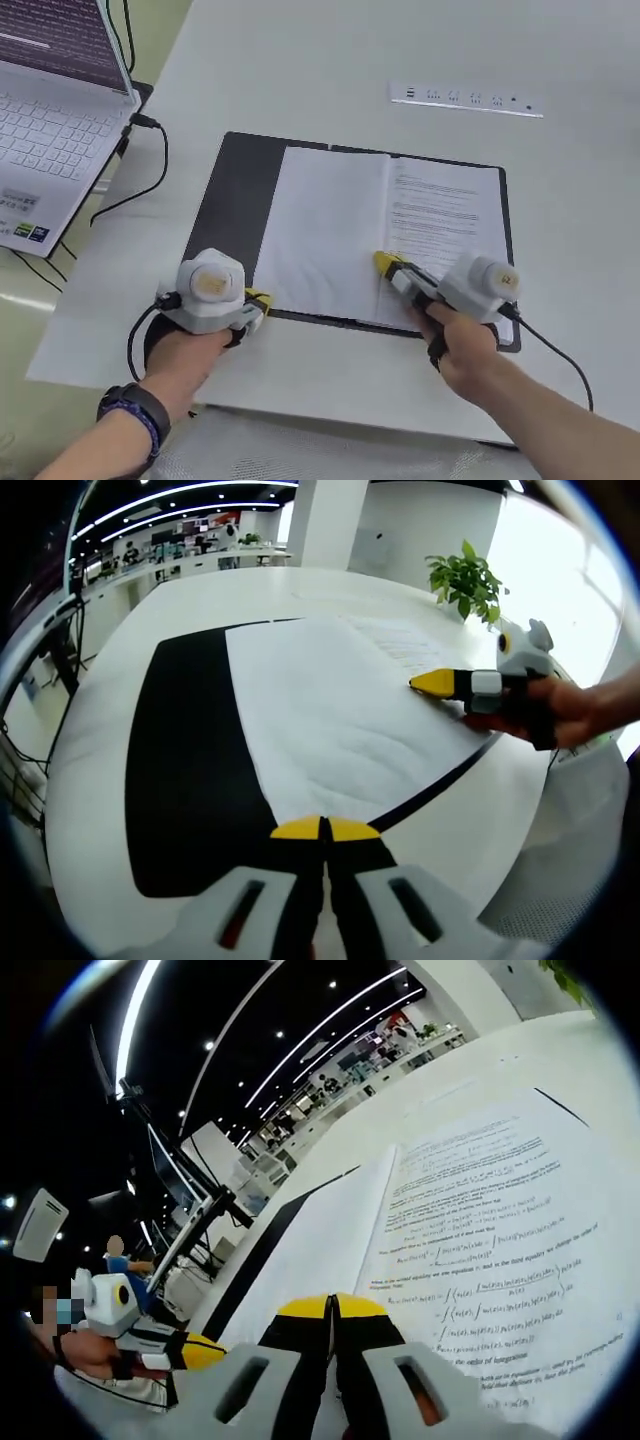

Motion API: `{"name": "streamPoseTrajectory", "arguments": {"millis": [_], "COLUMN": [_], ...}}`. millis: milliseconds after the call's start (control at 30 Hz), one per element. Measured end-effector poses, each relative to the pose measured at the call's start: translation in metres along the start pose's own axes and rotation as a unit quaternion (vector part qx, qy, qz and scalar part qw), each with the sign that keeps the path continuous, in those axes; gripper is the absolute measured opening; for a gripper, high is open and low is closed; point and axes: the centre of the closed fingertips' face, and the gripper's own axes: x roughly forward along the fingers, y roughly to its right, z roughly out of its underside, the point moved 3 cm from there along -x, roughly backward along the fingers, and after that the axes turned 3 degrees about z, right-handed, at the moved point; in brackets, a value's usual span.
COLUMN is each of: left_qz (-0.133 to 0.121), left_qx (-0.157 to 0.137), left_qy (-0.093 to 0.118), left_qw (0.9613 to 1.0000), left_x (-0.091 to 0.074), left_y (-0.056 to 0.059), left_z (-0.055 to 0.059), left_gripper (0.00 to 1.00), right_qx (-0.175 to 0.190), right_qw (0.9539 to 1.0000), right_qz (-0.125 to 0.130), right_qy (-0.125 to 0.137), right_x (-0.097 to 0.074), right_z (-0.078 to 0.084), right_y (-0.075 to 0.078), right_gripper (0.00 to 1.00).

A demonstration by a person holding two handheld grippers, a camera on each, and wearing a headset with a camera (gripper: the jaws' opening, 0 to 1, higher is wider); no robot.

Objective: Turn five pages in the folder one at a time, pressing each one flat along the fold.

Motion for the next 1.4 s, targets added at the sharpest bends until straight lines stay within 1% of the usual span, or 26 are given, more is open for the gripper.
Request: {"name": "streamPoseTrajectory", "arguments": {"millis": [67,167,300,467,633,967,1200,1400], "left_qz": [0.0,0.0,-0.002,-0.002,0.0,0.001,0.002,0.004], "left_qx": [0.001,0.007,0.009,0.011,0.014,0.019,0.022,0.026], "left_qy": [0.0,0.001,0.002,0.002,0.002,0.001,0.001,0.0], "left_qw": [1.0,1.0,1.0,0.9999,0.9999,0.9998,0.9997,0.9997], "left_x": [0.0,0.0,0.0,0.0,0.0,0.0,-0.001,-0.001], "left_y": [0.0,0.0,0.001,0.001,0.001,0.002,0.002,0.001], "left_z": [0.0,0.0,0.0,0.0,0.0,0.0,0.0,0.0], "left_gripper": [0.0,0.0,0.0,0.0,0.0,0.0,0.0,0.0], "right_qx": [-0.007,-0.008,-0.018,-0.009,-0.006,-0.011,-0.009,-0.015], "right_qw": [0.9999,0.9999,0.9997,0.9998,0.9999,0.9997,0.9996,0.9994], "right_qz": [-0.003,-0.007,-0.004,-0.004,-0.002,-0.003,0.001,0.003], "right_qy": [-0.007,-0.012,-0.018,-0.015,-0.012,-0.022,-0.025,-0.029], "right_x": [-0.002,-0.007,-0.011,-0.018,-0.021,-0.032,-0.037,-0.039], "right_z": [0.003,0.009,0.016,0.024,0.026,0.038,0.044,0.045], "right_y": [0.0,-0.001,-0.004,-0.006,-0.009,-0.015,-0.018,-0.019], "right_gripper": [0.0,0.0,0.0,0.0,0.0,0.0,0.0,0.0]}}
